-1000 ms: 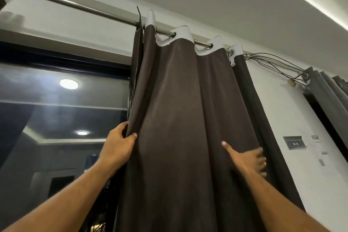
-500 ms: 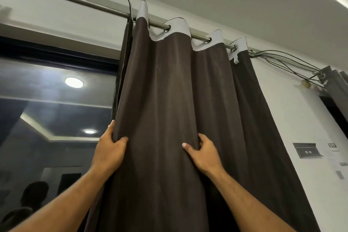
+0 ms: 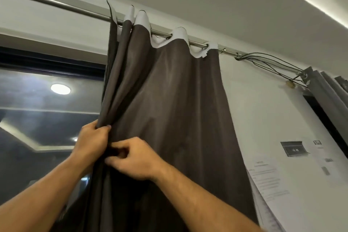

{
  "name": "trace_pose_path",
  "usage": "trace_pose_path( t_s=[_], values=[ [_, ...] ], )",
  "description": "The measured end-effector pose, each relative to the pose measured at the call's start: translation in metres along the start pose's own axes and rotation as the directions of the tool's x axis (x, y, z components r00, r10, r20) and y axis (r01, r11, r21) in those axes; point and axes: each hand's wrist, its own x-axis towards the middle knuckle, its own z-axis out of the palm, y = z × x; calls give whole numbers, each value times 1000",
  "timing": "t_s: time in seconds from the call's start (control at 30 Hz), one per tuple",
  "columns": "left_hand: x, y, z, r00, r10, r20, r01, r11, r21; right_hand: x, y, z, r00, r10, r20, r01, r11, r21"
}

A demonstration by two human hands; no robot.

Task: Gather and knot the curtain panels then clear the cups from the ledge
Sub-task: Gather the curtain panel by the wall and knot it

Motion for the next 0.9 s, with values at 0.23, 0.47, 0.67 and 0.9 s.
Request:
trace_pose_path(
  t_s=[0.23,0.47,0.67,0.9],
  values=[
    [-3,3,-7,995,-6,97,-2,996,87,-36,107,-89,479,510,-714,-611,778,145],
    [-16,7,3,990,40,138,-62,986,155,-16,84,-62,750,392,-533,-477,879,-25],
    [-24,20,19,980,114,163,-100,991,-88,16,-11,4,985,89,-150,-144,902,-407],
    [-17,18,-3,998,64,25,-65,997,48,-6,22,-14,884,-71,-462,-6,987,-162]
  ],
)
